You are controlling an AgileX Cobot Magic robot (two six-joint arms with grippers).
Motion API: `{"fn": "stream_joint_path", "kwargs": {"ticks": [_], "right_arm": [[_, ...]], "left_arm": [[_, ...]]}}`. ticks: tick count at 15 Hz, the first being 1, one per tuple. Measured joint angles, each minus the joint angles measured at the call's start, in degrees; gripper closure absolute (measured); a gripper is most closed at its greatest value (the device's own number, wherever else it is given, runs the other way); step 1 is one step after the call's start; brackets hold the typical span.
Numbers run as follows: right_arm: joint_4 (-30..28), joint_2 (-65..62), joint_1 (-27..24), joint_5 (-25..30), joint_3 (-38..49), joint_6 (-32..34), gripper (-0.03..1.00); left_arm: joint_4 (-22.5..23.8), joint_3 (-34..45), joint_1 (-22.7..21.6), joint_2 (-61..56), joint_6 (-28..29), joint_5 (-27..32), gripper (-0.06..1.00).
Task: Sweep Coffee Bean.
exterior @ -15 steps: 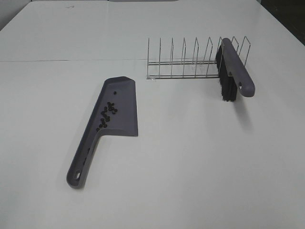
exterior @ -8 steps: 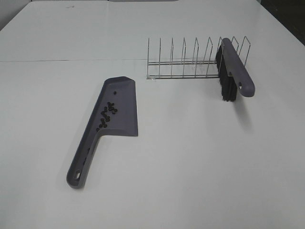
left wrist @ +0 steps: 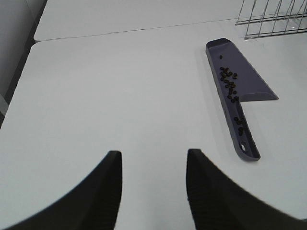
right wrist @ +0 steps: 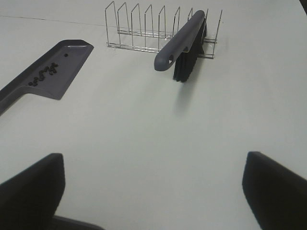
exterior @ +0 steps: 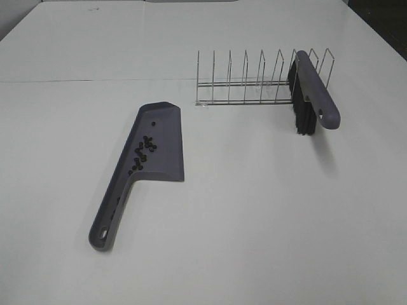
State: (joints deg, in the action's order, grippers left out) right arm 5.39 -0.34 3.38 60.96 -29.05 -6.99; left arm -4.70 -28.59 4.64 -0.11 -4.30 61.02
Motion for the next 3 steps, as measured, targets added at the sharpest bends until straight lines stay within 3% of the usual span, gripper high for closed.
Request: {"fn": "stream_joint_path", "kwargs": {"ticks": [3], "right_arm": [[0.00, 0.00, 0.00, 0.00, 0.00, 0.00, 0.10]], "left_arm": [[0.00, 0.00, 0.00, 0.00, 0.00, 0.00, 0.55]]}}
